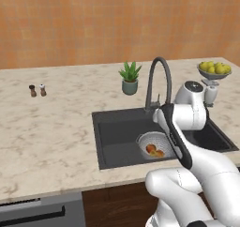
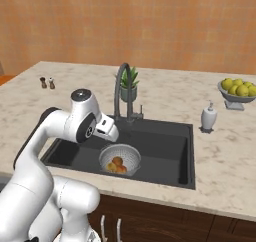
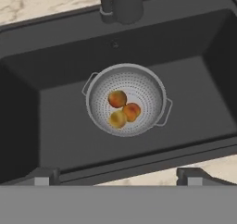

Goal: Put the colander in the sink, put the kiwi, apple, peach in the colander, and turn on the sink faucet and pour water over the colander.

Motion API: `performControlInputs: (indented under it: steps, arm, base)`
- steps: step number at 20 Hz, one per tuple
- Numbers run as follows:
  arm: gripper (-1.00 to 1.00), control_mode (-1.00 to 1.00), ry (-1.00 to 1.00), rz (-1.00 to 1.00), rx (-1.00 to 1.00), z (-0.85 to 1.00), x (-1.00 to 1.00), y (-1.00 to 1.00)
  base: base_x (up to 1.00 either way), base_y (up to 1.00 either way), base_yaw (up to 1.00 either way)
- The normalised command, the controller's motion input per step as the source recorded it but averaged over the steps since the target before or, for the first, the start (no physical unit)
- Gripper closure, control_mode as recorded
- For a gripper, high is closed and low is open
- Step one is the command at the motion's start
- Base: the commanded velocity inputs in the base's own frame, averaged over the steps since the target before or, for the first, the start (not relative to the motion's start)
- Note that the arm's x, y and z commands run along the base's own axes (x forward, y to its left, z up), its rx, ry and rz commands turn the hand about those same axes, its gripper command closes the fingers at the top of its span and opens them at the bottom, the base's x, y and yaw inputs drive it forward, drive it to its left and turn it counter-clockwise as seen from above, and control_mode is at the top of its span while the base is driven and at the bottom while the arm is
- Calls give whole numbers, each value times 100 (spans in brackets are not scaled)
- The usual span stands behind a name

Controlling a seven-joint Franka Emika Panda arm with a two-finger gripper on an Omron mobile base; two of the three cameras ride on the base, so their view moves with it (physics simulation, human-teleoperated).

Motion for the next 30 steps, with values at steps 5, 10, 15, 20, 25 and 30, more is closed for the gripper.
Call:
performControlInputs:
  steps: [5,10,15,20,25,30]
  arm:
    - [-100,100,0,0,0,0,0,0]
    - [-100,100,0,0,0,0,0,0]
    - [-100,100,0,0,0,0,0,0]
    - [-100,-100,0,0,1,-6,49,-42]
    - [-100,-100,-5,2,19,-3,76,-62]
    - [-100,-100,-8,10,34,3,72,-19]
  base:
    - [1,-69,2]
    - [11,-46,1]
    - [36,-16,0]
    - [9,-3,0]
    - [0,0,0]
    - [0,0,0]
